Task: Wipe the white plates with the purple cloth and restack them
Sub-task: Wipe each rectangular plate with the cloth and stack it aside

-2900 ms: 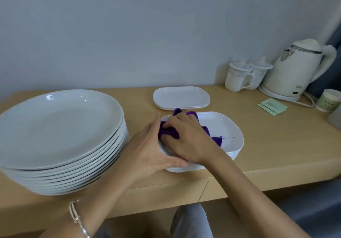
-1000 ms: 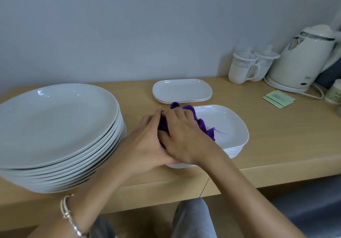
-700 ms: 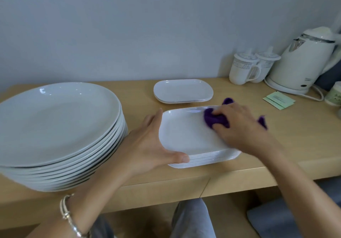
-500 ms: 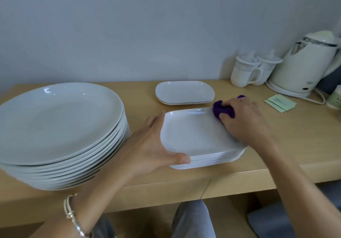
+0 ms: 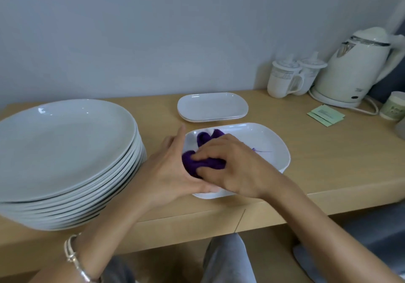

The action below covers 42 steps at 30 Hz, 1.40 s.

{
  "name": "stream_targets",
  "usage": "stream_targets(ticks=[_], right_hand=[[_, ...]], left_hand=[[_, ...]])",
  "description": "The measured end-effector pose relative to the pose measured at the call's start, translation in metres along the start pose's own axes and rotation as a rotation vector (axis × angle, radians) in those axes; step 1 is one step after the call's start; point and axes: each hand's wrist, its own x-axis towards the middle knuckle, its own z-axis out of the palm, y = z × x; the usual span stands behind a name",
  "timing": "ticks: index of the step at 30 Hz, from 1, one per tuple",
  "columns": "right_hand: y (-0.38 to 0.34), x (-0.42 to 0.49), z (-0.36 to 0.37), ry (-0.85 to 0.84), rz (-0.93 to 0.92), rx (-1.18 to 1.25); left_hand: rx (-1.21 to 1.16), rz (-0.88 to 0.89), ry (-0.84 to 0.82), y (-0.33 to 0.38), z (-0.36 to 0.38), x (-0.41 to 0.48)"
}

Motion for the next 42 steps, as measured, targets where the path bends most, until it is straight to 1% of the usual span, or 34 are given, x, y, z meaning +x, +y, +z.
stream_targets(ticks=[2,3,5,6,8,10,11,12,14,16,19,21,22,23,25,27,28,30,31,32,35,36,37,39,41,42], right_hand=[[0.009,-0.013,-0.021,-0.044,0.081,-0.001],[0.018,-0.019,-0.031,-0.018,0.154,-0.027],[0.034,-0.027,-0.047,0.111,0.325,-0.093],[0.041,-0.026,-0.048,0.184,0.377,-0.141],[0.048,-0.013,-0.036,0.286,0.435,-0.274],[0.044,0.005,-0.014,0.318,0.513,-0.341],[0.038,0.016,-0.003,0.318,0.523,-0.348],[0.03,0.025,0.007,0.308,0.48,-0.359],[0.011,0.038,0.025,0.267,0.29,-0.357],[-0.005,0.036,0.031,0.2,0.157,-0.23],[-0.01,0.011,0.01,0.04,0.06,-0.011],[-0.003,-0.006,-0.012,-0.073,0.081,0.038],[0.003,-0.012,-0.022,-0.081,0.138,0.028],[0.011,-0.018,-0.031,-0.04,0.218,-0.001],[0.031,-0.022,-0.043,0.139,0.387,-0.105],[0.043,-0.015,-0.04,0.29,0.46,-0.222],[0.045,-0.007,-0.033,0.319,0.476,-0.267],[0.042,0.01,-0.014,0.318,0.492,-0.311],[0.036,0.018,-0.005,0.306,0.467,-0.303],[0.028,0.024,0.002,0.283,0.404,-0.278],[-0.001,0.026,0.014,0.184,0.095,-0.198],[-0.006,0.023,0.014,0.131,0.035,-0.158],[-0.01,0.018,0.01,0.074,0.02,-0.096],[-0.008,0.005,-0.005,-0.06,0.062,0.033],[0.004,-0.008,-0.024,-0.153,0.15,0.041],[0.01,-0.015,-0.033,-0.141,0.205,0.009]], left_hand=[[-0.013,-0.008,0.005,0.001,-0.001,0.0],[-0.014,-0.013,0.001,0.001,-0.002,-0.001],[0.005,-0.019,-0.005,0.0,-0.002,-0.001],[0.017,-0.019,-0.002,0.0,-0.003,-0.001],[0.018,-0.011,-0.005,0.0,-0.003,-0.001],[0.017,-0.007,-0.014,0.0,-0.003,-0.002],[0.019,-0.008,-0.018,-0.001,-0.002,-0.002],[0.016,-0.007,-0.019,-0.001,-0.002,-0.001],[0.002,-0.001,-0.01,-0.001,-0.001,0.0],[-0.012,0.005,0.015,-0.002,0.001,0.002],[0.006,-0.002,-0.001,-0.001,-0.001,0.001],[0.021,-0.003,-0.022,0.001,-0.004,0.002],[0.029,0.0,-0.024,0.001,-0.005,0.002],[0.04,0.001,-0.029,0.002,-0.006,0.001],[0.048,-0.013,-0.029,0.002,-0.006,0.0],[0.051,-0.016,-0.028,0.003,-0.006,0.0],[0.054,-0.011,-0.031,0.003,-0.006,0.001],[0.05,0.001,-0.04,0.003,-0.006,0.001],[0.041,0.005,-0.043,0.003,-0.006,0.001],[0.028,0.013,-0.044,0.003,-0.006,0.0],[-0.003,0.029,-0.019,0.004,-0.006,-0.001],[0.0,0.03,-0.006,0.005,-0.006,-0.001],[0.016,0.027,-0.007,0.005,-0.007,-0.001],[0.088,0.014,-0.034,0.007,-0.008,-0.003],[0.161,0.027,-0.039,0.011,-0.011,-0.005],[0.219,0.05,-0.033,0.012,-0.012,-0.007]])
